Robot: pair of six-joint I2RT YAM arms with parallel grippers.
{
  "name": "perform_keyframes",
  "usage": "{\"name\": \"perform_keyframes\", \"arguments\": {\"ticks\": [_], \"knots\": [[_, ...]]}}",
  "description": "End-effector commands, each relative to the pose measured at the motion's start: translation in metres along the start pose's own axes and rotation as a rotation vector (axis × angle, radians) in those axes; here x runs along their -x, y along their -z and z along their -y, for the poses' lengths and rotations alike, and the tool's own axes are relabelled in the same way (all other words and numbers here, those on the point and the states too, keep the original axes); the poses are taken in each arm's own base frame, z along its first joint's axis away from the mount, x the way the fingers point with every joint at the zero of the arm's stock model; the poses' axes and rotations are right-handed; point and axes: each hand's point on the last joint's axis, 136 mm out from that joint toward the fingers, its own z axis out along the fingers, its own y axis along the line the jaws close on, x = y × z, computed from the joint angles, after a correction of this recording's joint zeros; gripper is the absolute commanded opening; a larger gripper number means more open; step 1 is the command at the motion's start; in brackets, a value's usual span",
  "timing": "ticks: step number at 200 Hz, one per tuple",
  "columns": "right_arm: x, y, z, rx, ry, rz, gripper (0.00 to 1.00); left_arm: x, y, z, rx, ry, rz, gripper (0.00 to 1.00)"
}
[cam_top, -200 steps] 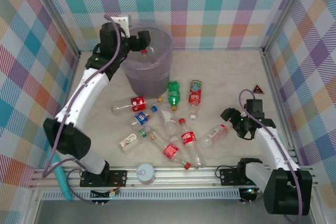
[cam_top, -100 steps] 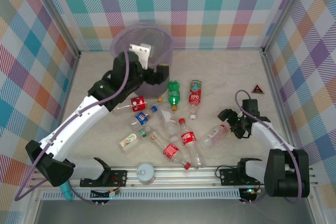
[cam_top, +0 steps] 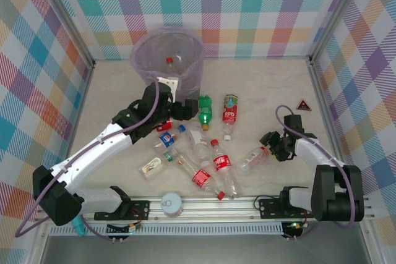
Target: Put the plastic bottles in the bin
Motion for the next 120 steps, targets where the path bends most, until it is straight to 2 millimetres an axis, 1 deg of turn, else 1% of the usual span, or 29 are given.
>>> {"name": "perform_keyframes", "arguments": {"ticks": [1, 22, 46, 49, 53, 74, 82, 98, 120], "knots": [[0.020, 0.003, -0.040, 0.138, 0.095, 0.062, 0.59, 0.008, -0.007, 0.017, -0.064, 0.034, 0.011, 0.90], [0.024, 0.010, -0.044, 0.134, 0.117, 0.081, 0.53, 0.006, -0.008, 0.023, -0.077, 0.037, 0.014, 0.90], [0.024, 0.015, -0.045, 0.140, 0.126, 0.085, 0.47, -0.001, -0.008, 0.017, -0.058, 0.050, 0.018, 0.90], [0.024, 0.016, -0.046, 0.142, 0.126, 0.086, 0.47, -0.003, -0.008, 0.016, -0.054, 0.052, 0.015, 0.90], [0.024, 0.016, -0.047, 0.145, 0.126, 0.086, 0.47, 0.002, -0.009, 0.018, -0.064, 0.058, 0.043, 0.90], [0.023, 0.020, -0.049, 0.148, 0.128, 0.081, 0.46, 0.001, -0.010, 0.020, -0.082, 0.071, 0.045, 0.90], [0.022, 0.023, -0.049, 0.148, 0.131, 0.076, 0.49, 0.001, -0.010, 0.022, -0.088, 0.072, 0.045, 0.90], [0.015, 0.029, -0.047, 0.140, 0.142, 0.061, 0.57, 0.002, -0.009, 0.023, -0.092, 0.069, 0.047, 0.90], [-0.004, 0.036, -0.037, 0.108, 0.192, 0.011, 0.74, -0.001, -0.008, 0.023, -0.090, 0.073, 0.048, 0.91]]}}
